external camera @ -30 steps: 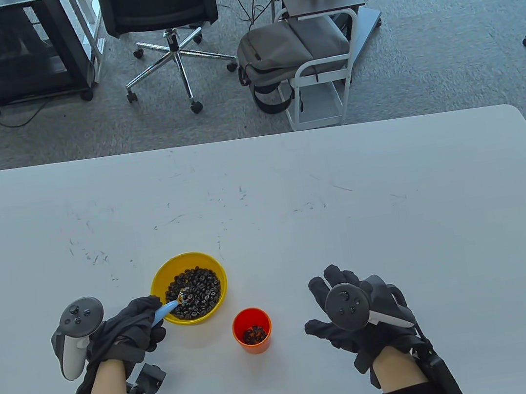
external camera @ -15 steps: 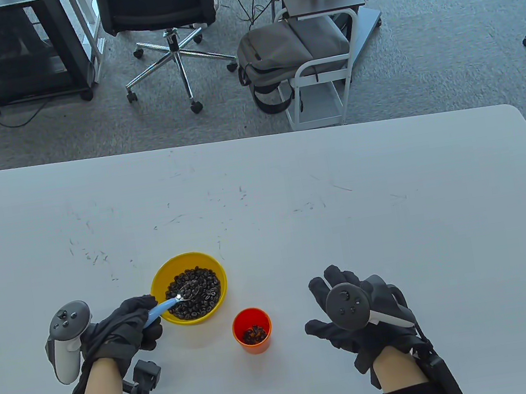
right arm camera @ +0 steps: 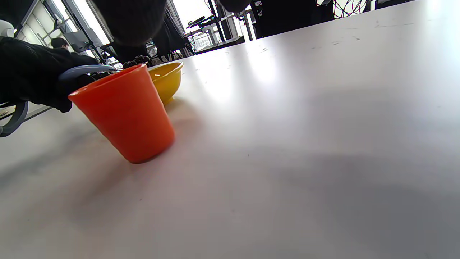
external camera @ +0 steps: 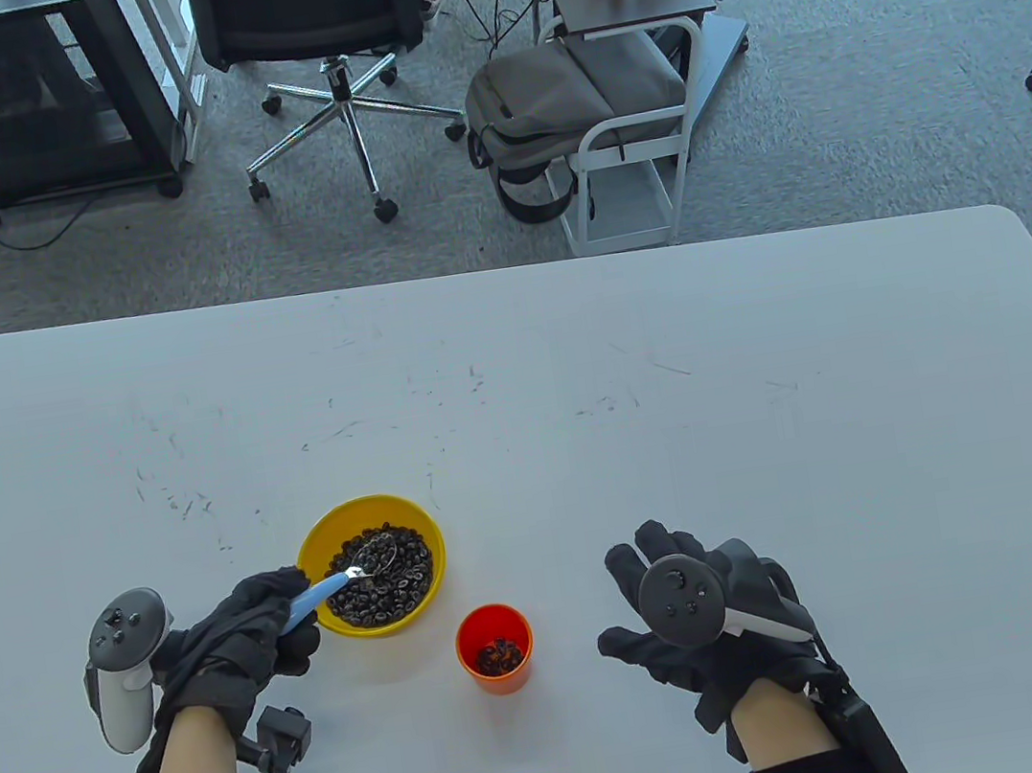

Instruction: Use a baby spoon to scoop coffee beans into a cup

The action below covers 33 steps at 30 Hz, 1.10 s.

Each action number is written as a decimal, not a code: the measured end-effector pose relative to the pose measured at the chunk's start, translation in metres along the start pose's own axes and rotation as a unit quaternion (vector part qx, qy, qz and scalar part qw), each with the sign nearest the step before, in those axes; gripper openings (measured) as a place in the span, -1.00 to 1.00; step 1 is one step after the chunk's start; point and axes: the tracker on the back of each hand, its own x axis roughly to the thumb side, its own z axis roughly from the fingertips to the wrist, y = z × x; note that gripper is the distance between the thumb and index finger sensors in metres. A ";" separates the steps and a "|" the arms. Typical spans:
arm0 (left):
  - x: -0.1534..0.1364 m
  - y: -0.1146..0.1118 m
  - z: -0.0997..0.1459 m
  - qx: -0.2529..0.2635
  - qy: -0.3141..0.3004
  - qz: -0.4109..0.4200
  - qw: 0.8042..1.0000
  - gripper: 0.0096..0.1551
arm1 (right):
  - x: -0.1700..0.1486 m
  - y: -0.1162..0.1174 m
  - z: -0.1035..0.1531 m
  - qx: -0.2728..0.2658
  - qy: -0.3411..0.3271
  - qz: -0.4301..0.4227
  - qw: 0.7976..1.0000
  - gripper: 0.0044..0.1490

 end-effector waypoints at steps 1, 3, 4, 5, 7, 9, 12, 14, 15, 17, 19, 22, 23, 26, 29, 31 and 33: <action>0.002 -0.002 0.000 -0.009 -0.008 0.000 1.000 -0.51 | 0.000 0.000 0.000 0.000 0.000 0.000 1.000 0.09; 0.007 -0.007 0.000 -0.024 -0.019 -0.002 1.000 -0.51 | 0.000 0.000 0.000 -0.001 0.000 0.000 1.000 0.09; 0.009 -0.009 0.001 -0.032 -0.025 -0.004 0.999 -0.51 | 0.000 0.000 0.000 0.000 0.000 -0.001 1.000 0.09; 0.012 -0.012 0.001 -0.042 -0.031 -0.006 0.999 -0.51 | 0.000 0.000 0.000 0.000 0.000 0.000 1.000 0.09; 0.016 -0.019 0.002 -0.064 -0.043 -0.009 0.997 -0.51 | -0.001 0.000 0.000 -0.001 0.001 0.000 1.000 0.09; 0.022 -0.026 0.002 -0.083 -0.054 -0.013 0.995 -0.51 | -0.001 -0.001 0.000 -0.002 0.001 -0.001 1.000 0.09; 0.028 -0.036 0.004 -0.115 -0.068 -0.021 0.991 -0.51 | -0.002 -0.001 0.000 -0.005 0.002 -0.001 1.000 0.09; 0.030 -0.043 0.004 -0.134 -0.072 -0.024 0.988 -0.51 | -0.002 -0.001 0.001 -0.006 0.003 -0.003 1.000 0.09; 0.031 -0.045 0.004 -0.143 -0.074 -0.026 0.987 -0.51 | -0.003 -0.001 0.001 -0.007 0.003 -0.003 1.000 0.09; 0.033 -0.051 0.004 -0.161 -0.076 -0.033 0.983 -0.51 | -0.003 -0.001 0.001 -0.006 0.003 -0.003 1.000 0.09; 0.034 -0.058 0.004 -0.181 -0.076 -0.045 0.979 -0.52 | -0.003 -0.001 0.001 -0.005 0.003 -0.003 1.000 0.09; 0.035 -0.062 0.004 -0.193 -0.079 -0.071 0.975 -0.52 | -0.003 -0.001 0.001 -0.005 0.003 -0.002 1.000 0.09; 0.036 -0.064 0.004 -0.194 -0.082 -0.081 0.974 -0.52 | -0.003 -0.001 0.001 -0.005 0.003 -0.002 1.000 0.09; 0.037 -0.065 0.004 -0.197 -0.092 -0.100 0.971 -0.53 | -0.003 -0.001 0.001 -0.004 0.003 -0.002 1.000 0.09; 0.039 -0.066 0.005 -0.198 -0.099 -0.112 0.969 -0.53 | -0.002 -0.001 0.000 -0.004 0.002 -0.001 1.000 0.09; 0.039 -0.065 0.004 -0.198 -0.107 -0.120 0.967 -0.53 | -0.003 -0.001 0.000 -0.004 0.002 -0.002 1.000 0.09; 0.040 -0.064 0.005 -0.194 -0.113 -0.126 0.966 -0.53 | -0.002 -0.001 0.000 -0.004 0.002 -0.002 1.000 0.09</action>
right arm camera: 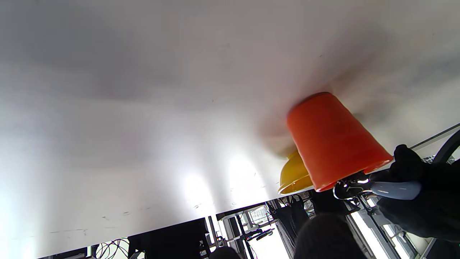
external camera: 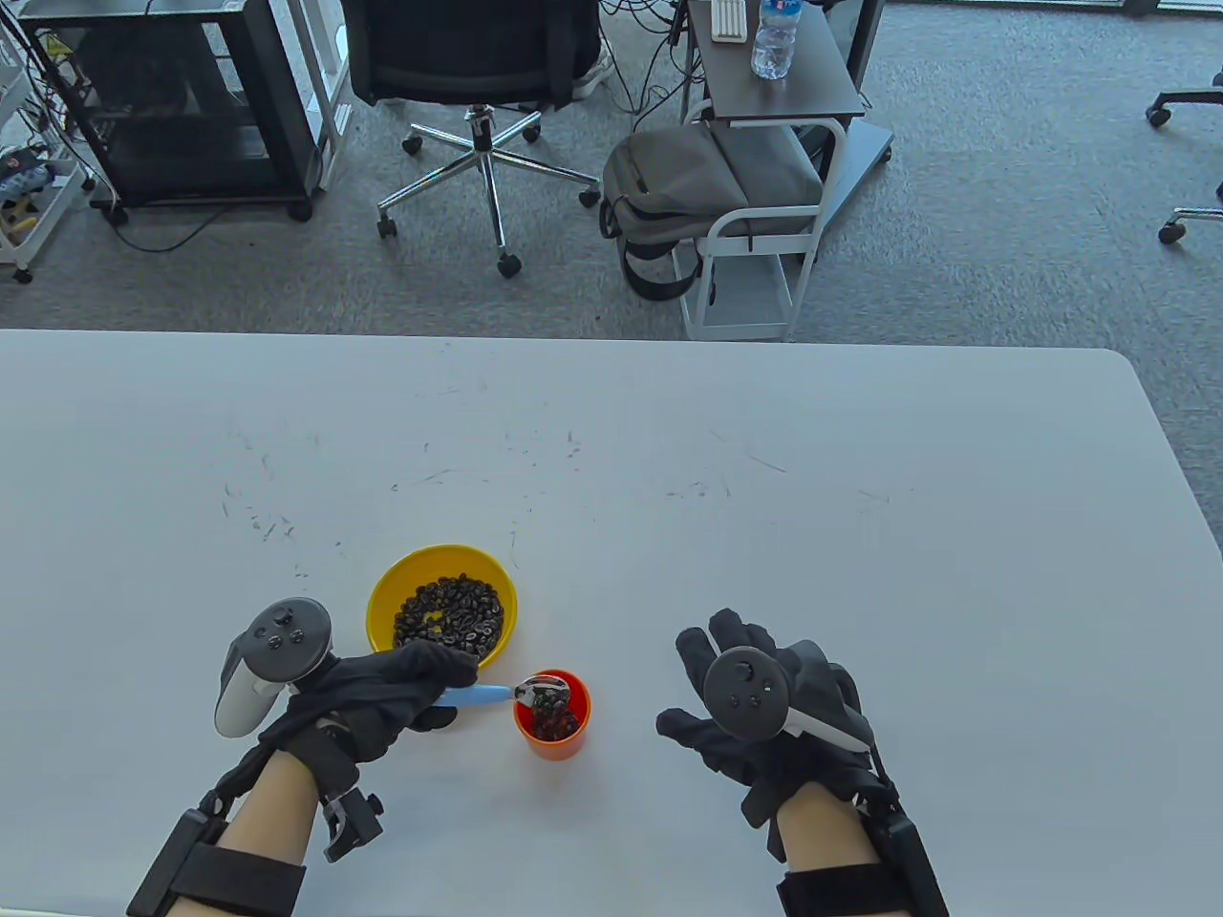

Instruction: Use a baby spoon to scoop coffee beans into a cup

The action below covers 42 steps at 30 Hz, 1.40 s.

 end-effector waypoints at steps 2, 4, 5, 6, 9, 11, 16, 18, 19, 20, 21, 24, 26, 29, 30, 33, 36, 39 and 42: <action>0.000 0.002 0.001 0.010 -0.005 -0.006 1.000 -0.53 | 0.000 0.000 0.000 -0.001 0.000 -0.001 1.000 0.09; 0.001 0.004 0.002 0.023 -0.009 -0.010 1.000 -0.53 | 0.000 0.000 0.000 -0.001 0.000 0.000 1.000 0.09; 0.000 0.006 0.003 0.032 -0.011 -0.011 0.999 -0.53 | 0.000 0.000 0.000 -0.001 -0.001 0.000 1.000 0.09; 0.000 0.008 0.004 0.038 -0.013 -0.011 0.999 -0.53 | 0.000 0.000 0.000 -0.002 -0.001 0.000 1.000 0.09; -0.002 0.014 0.008 0.074 -0.017 -0.016 0.997 -0.53 | 0.000 0.000 0.000 -0.002 -0.001 -0.001 1.000 0.09; -0.004 0.020 0.011 0.107 -0.017 -0.028 0.994 -0.53 | 0.000 0.000 0.000 -0.002 -0.002 -0.001 1.000 0.09; -0.010 0.032 0.019 0.191 0.015 -0.109 0.975 -0.52 | 0.000 -0.001 0.001 -0.003 -0.002 -0.001 1.000 0.09; -0.014 0.036 0.021 0.213 0.031 -0.147 0.965 -0.52 | 0.001 -0.001 0.001 -0.004 -0.002 0.000 1.000 0.09; -0.016 0.037 0.022 0.222 0.038 -0.163 0.961 -0.52 | 0.001 -0.001 0.001 -0.004 -0.002 0.000 1.000 0.09; -0.019 0.039 0.023 0.232 0.047 -0.181 0.955 -0.52 | 0.001 -0.001 0.001 -0.003 -0.002 0.000 1.000 0.09; -0.021 0.039 0.024 0.237 0.053 -0.192 0.951 -0.52 | 0.001 -0.001 0.001 -0.003 -0.002 0.000 1.000 0.09; -0.027 0.042 0.024 0.251 0.070 -0.233 0.937 -0.53 | 0.001 -0.001 0.001 -0.003 -0.002 0.000 1.000 0.09; -0.030 0.042 0.025 0.254 0.077 -0.253 0.930 -0.53 | 0.001 -0.001 0.001 -0.003 -0.002 0.000 1.000 0.09; -0.033 0.043 0.025 0.262 0.078 -0.255 0.928 -0.53 | 0.001 -0.001 0.001 -0.003 -0.002 0.000 1.000 0.09; -0.033 0.043 0.025 0.262 0.078 -0.259 0.926 -0.53 | 0.001 -0.001 0.001 -0.002 -0.002 0.000 1.000 0.09; -0.034 0.042 0.024 0.258 0.080 -0.263 0.926 -0.53 | 0.001 -0.001 0.001 -0.001 -0.001 0.000 1.000 0.09; -0.033 0.042 0.024 0.257 0.082 -0.263 0.926 -0.53 | 0.001 0.000 0.000 -0.001 -0.001 0.001 1.000 0.09; -0.035 0.041 0.023 0.249 0.086 -0.252 0.931 -0.53 | 0.001 0.000 0.000 0.000 -0.001 0.000 1.000 0.08; -0.035 0.041 0.023 0.249 0.089 -0.242 0.934 -0.53 | 0.001 0.000 0.000 0.001 -0.001 0.001 1.000 0.08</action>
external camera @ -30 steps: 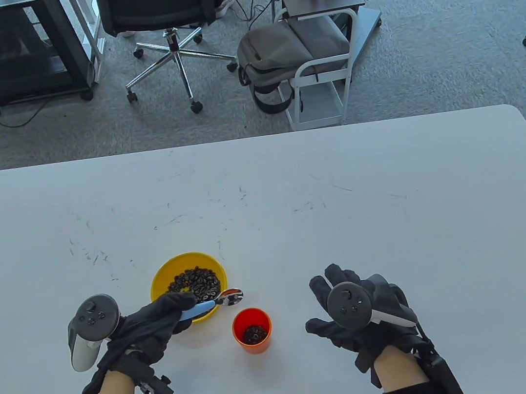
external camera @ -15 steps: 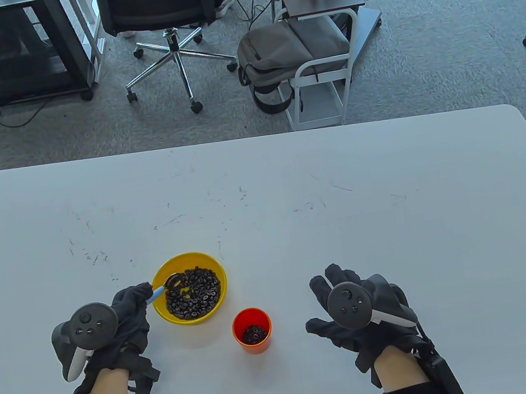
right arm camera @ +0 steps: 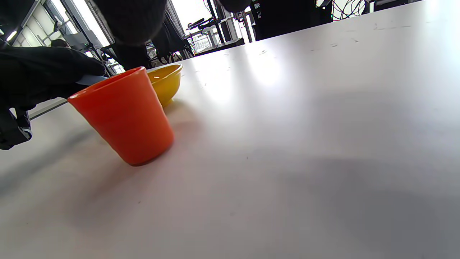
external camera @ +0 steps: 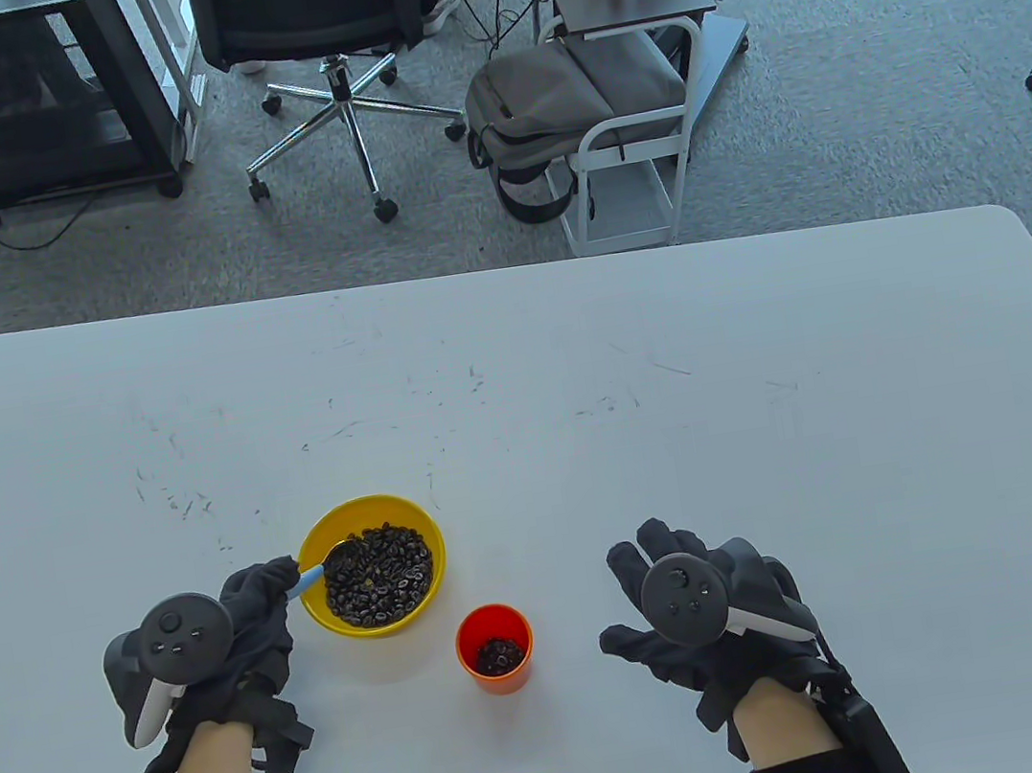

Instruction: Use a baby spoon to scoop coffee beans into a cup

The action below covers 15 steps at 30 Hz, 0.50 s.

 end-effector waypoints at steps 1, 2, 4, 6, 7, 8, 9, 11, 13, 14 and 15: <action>0.000 0.000 0.000 -0.002 0.002 0.007 1.000 -0.53 | 0.000 0.000 0.000 0.000 0.000 0.000 1.000 0.09; 0.000 0.000 0.000 -0.004 0.004 0.012 1.000 -0.53 | 0.000 0.000 0.000 0.001 0.000 0.000 1.000 0.08; -0.001 0.000 0.000 -0.006 0.010 0.025 1.000 -0.53 | 0.000 0.000 0.000 0.001 0.000 0.000 1.000 0.08; -0.003 0.000 0.000 -0.010 0.014 0.039 0.999 -0.53 | 0.000 0.000 0.000 0.001 0.000 0.000 1.000 0.09; -0.003 0.000 -0.001 -0.012 0.019 0.045 0.999 -0.53 | 0.000 0.000 0.000 0.002 0.000 0.000 1.000 0.08; -0.004 0.000 -0.001 -0.017 0.022 0.051 0.998 -0.53 | 0.000 0.000 -0.001 0.002 0.000 0.000 1.000 0.08; -0.005 0.000 -0.001 -0.020 0.026 0.059 0.998 -0.53 | 0.000 0.000 -0.001 0.002 0.000 -0.001 1.000 0.08; -0.006 -0.001 -0.001 -0.027 0.033 0.070 0.997 -0.53 | 0.000 0.001 -0.001 0.003 0.000 -0.001 1.000 0.08; -0.007 -0.002 -0.002 -0.032 0.041 0.080 0.996 -0.53 | 0.000 0.001 -0.001 0.003 0.000 -0.001 1.000 0.08; -0.008 -0.002 -0.002 -0.036 0.046 0.086 0.995 -0.53 | 0.000 0.001 -0.001 0.004 0.000 -0.001 1.000 0.08; -0.009 -0.002 -0.002 -0.038 0.049 0.090 0.994 -0.53 | 0.000 0.001 -0.001 0.004 0.000 -0.001 1.000 0.08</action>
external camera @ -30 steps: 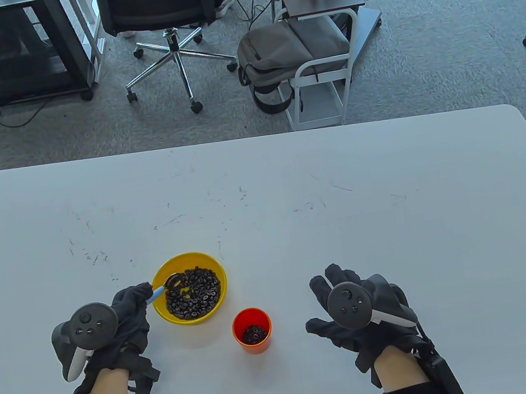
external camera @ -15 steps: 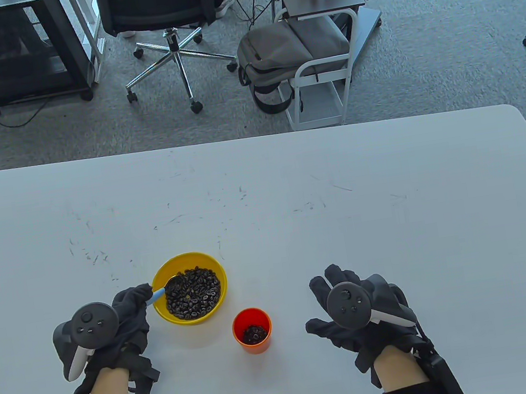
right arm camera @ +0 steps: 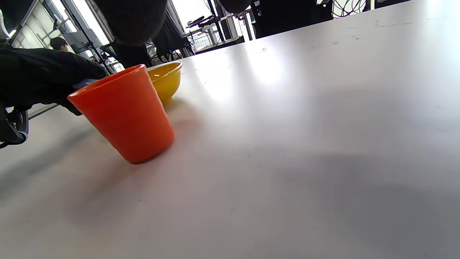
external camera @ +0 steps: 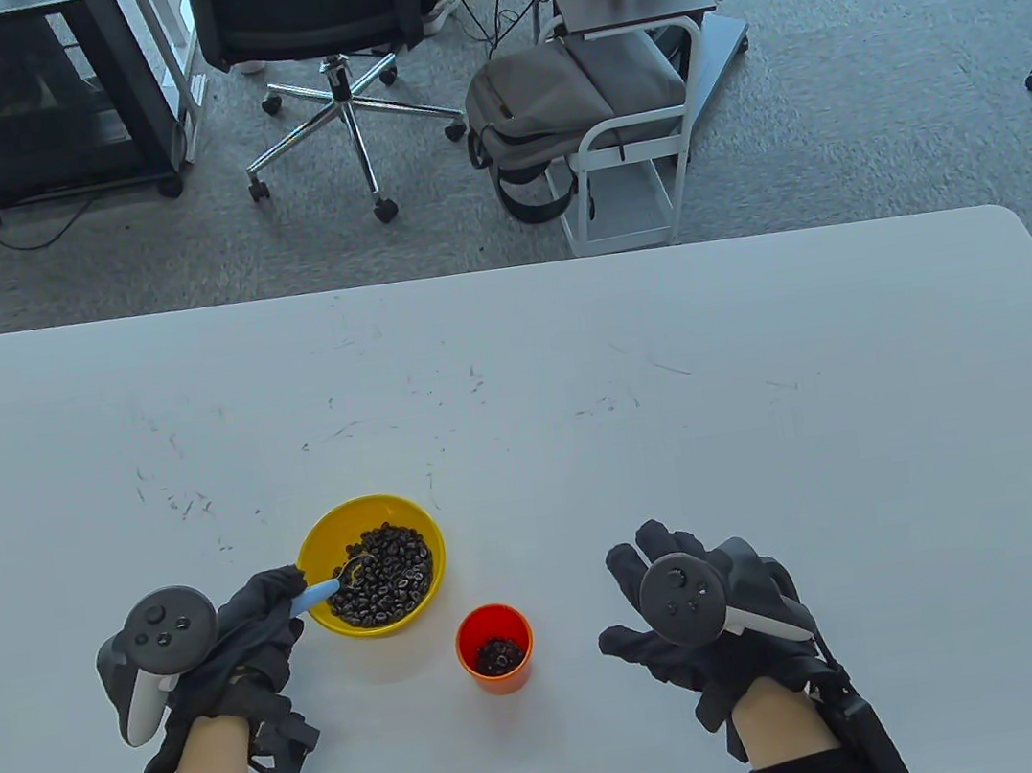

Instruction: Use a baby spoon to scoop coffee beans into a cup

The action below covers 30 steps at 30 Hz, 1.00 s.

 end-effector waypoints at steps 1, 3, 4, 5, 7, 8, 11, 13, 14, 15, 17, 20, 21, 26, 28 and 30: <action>-0.001 0.000 0.000 -0.001 0.004 0.005 1.000 -0.53 | 0.000 0.000 0.000 0.000 0.000 0.000 1.000 0.08; -0.002 0.000 0.000 -0.003 0.010 0.010 1.000 -0.53 | 0.000 0.000 0.000 0.001 0.000 0.000 1.000 0.08; -0.003 0.000 0.000 -0.005 0.014 0.014 1.000 -0.53 | 0.000 0.000 0.000 0.001 0.000 0.000 1.000 0.08; -0.004 0.000 -0.001 -0.005 0.017 0.017 1.000 -0.53 | 0.000 0.000 0.000 0.001 0.000 0.000 1.000 0.08; -0.006 -0.001 -0.001 -0.009 0.027 0.030 0.999 -0.53 | 0.000 0.000 0.000 0.001 0.000 0.001 1.000 0.08; -0.006 -0.001 -0.001 -0.010 0.030 0.036 0.999 -0.53 | 0.000 0.000 0.000 0.001 0.000 0.001 1.000 0.08; -0.010 -0.002 -0.001 -0.018 0.046 0.062 0.997 -0.53 | 0.000 0.000 0.000 0.001 -0.001 0.001 1.000 0.08; -0.012 -0.003 -0.001 -0.023 0.057 0.078 0.995 -0.53 | 0.001 0.000 0.000 0.001 -0.001 0.001 1.000 0.08; -0.013 -0.004 -0.001 -0.024 0.062 0.086 0.994 -0.52 | 0.000 0.000 0.000 0.001 0.000 0.001 1.000 0.08; -0.014 -0.004 -0.001 -0.024 0.067 0.096 0.993 -0.52 | 0.000 0.000 0.000 0.001 0.000 0.001 1.000 0.08; -0.015 -0.005 -0.001 -0.026 0.074 0.109 0.991 -0.52 | 0.000 0.000 0.000 0.001 0.000 0.001 1.000 0.08; -0.019 -0.007 -0.001 -0.031 0.088 0.139 0.986 -0.52 | 0.000 0.000 0.000 0.002 0.000 0.001 1.000 0.08; -0.020 -0.008 -0.001 -0.032 0.092 0.150 0.984 -0.52 | 0.001 0.000 0.000 0.003 0.000 0.001 1.000 0.08; -0.023 -0.008 -0.001 -0.032 0.101 0.173 0.979 -0.53 | 0.000 0.001 0.000 0.003 0.001 0.001 1.000 0.08; -0.024 -0.008 -0.001 -0.031 0.105 0.182 0.977 -0.53 | 0.000 0.001 0.000 0.004 0.001 0.001 1.000 0.08; -0.025 -0.008 -0.001 -0.028 0.107 0.189 0.976 -0.53 | 0.000 0.001 0.000 0.004 0.001 0.001 1.000 0.08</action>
